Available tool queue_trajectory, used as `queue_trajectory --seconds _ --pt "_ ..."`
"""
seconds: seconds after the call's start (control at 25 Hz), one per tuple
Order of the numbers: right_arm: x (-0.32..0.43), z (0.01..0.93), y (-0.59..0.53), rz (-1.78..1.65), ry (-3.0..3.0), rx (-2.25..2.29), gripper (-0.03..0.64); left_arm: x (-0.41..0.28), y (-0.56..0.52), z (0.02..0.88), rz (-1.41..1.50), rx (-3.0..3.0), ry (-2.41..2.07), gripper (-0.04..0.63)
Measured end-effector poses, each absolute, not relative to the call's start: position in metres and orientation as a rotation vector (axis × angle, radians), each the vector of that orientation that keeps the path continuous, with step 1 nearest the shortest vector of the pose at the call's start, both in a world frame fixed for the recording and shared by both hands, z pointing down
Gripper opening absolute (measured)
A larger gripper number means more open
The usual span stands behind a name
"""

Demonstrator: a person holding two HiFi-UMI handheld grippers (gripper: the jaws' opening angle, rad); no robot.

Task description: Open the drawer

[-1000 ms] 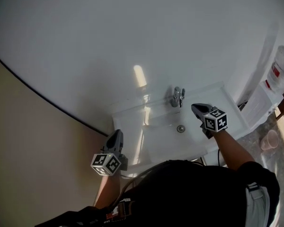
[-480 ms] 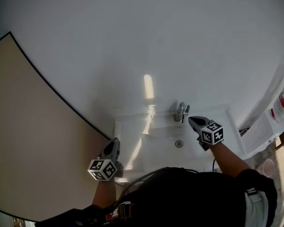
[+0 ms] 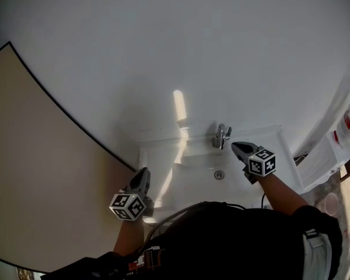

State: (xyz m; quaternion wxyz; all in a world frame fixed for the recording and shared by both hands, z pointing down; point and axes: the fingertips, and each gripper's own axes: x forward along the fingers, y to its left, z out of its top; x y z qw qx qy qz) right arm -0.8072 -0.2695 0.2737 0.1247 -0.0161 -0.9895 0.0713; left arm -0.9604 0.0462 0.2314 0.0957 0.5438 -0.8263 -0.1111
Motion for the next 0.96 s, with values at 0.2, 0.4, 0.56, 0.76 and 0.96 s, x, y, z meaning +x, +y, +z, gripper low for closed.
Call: queue_trajectory --seconds 0.2,0.4,0.56,0.76,0.96 --pt "-0.803 0.275 -0.273 0.182 -2.878 -0.025 -0.002 -0.959 0.039 0.231 -0.316 1.641 -2.428 -0.009" --pt "-0.797 0.275 -0.273 0.177 -2.878 -0.012 -0.002 -0.956 0.035 0.229 -0.313 1.663 -2.413 -0.009" --pt "-0.796 0.278 -0.272 0.190 -2.877 -0.004 -0.002 -0.956 0.036 0.230 -0.318 1.664 -2.404 -0.009" --pt "-0.794 0.277 -0.271 0.200 -2.880 -0.001 -0.002 -0.954 0.037 0.228 -0.313 1.663 -2.403 -0.009" --pt "-0.793 0.276 -0.269 0.205 -2.884 -0.005 -0.002 -0.953 0.040 0.229 -0.314 1.659 -2.401 -0.009"
